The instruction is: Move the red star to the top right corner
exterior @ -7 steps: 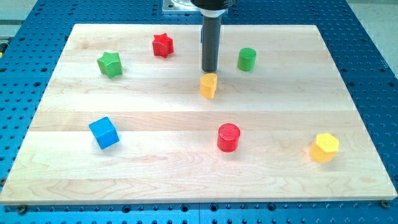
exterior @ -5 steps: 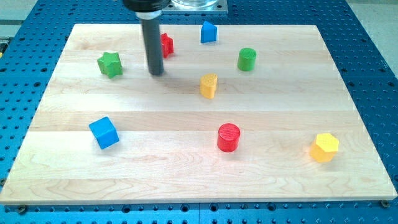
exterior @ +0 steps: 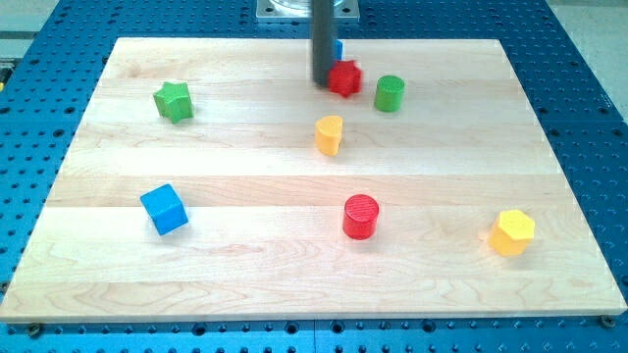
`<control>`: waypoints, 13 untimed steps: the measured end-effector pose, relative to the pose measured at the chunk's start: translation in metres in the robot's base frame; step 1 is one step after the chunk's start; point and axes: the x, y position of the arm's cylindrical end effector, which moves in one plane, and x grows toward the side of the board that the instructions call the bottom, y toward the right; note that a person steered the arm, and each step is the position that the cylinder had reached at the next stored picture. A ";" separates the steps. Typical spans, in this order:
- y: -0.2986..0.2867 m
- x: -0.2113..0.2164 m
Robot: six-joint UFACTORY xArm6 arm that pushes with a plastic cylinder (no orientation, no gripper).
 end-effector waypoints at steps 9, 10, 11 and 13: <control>0.141 -0.009; 0.162 0.033; 0.200 0.017; 0.186 0.031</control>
